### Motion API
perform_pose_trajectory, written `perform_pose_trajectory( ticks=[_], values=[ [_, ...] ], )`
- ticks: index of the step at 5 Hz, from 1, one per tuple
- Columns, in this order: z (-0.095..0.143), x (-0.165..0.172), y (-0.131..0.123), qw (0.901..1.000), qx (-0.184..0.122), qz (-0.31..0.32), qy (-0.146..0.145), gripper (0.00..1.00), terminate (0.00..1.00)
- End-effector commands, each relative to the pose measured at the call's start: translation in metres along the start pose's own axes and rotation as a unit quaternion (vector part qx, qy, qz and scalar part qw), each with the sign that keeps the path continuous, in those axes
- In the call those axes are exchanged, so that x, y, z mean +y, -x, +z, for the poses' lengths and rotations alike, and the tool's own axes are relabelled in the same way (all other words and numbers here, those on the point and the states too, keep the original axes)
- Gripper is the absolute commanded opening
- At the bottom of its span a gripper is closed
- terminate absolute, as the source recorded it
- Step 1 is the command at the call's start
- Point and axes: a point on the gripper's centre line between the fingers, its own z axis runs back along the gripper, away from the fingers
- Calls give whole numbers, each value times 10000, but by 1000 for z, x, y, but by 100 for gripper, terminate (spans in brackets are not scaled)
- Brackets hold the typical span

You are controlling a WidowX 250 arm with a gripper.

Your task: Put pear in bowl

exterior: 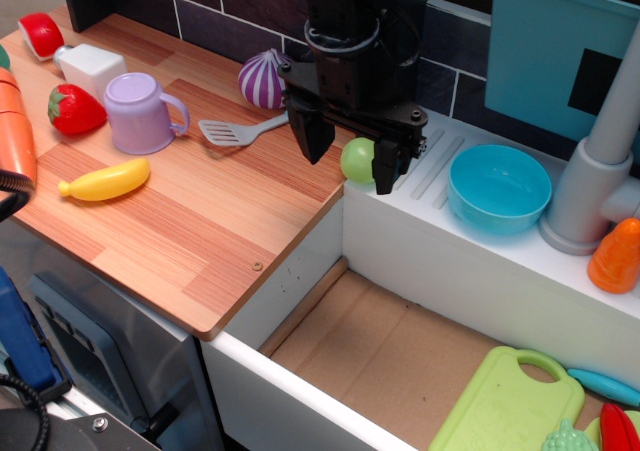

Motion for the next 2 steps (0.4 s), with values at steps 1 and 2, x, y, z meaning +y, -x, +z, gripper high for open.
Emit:
perform_pose_trajectory(
  ticks=[1,2],
  values=[
    [0,0,0,10000,0,0,0,100,0],
    [-7,6,-12,9993,-116,-329,125,100,0]
  ],
)
